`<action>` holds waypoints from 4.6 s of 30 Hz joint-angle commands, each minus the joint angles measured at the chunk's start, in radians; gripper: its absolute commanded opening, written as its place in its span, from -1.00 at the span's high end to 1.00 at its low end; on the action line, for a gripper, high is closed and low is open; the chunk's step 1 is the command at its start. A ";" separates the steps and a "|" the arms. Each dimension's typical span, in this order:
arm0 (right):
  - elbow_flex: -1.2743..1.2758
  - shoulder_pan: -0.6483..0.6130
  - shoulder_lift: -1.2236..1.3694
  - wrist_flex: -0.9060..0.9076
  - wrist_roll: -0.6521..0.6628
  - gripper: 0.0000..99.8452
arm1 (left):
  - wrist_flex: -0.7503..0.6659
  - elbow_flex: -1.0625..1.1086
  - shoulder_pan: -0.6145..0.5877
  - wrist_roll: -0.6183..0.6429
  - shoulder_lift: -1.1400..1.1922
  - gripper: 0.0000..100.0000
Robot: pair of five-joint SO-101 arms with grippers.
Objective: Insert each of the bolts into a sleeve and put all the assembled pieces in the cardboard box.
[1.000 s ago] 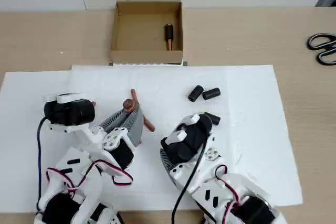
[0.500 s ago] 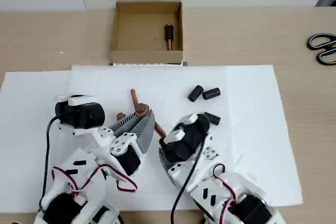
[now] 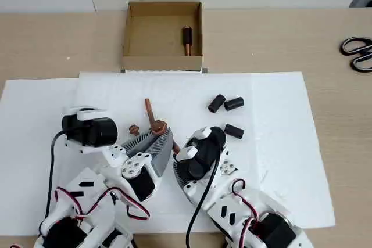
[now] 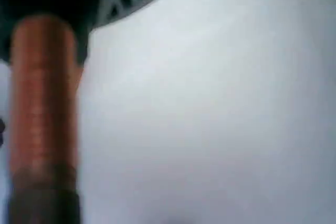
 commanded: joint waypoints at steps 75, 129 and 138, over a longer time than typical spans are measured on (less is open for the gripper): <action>-0.006 0.004 -0.008 -0.127 0.107 0.99 | -0.086 0.024 -0.037 -0.026 0.000 0.99; -0.011 0.150 -0.005 -0.180 0.157 0.99 | 0.265 -0.139 -0.247 -0.305 -0.005 0.99; 0.008 0.343 0.002 -0.185 -0.015 0.99 | 0.222 0.071 -0.516 -0.493 -0.006 0.99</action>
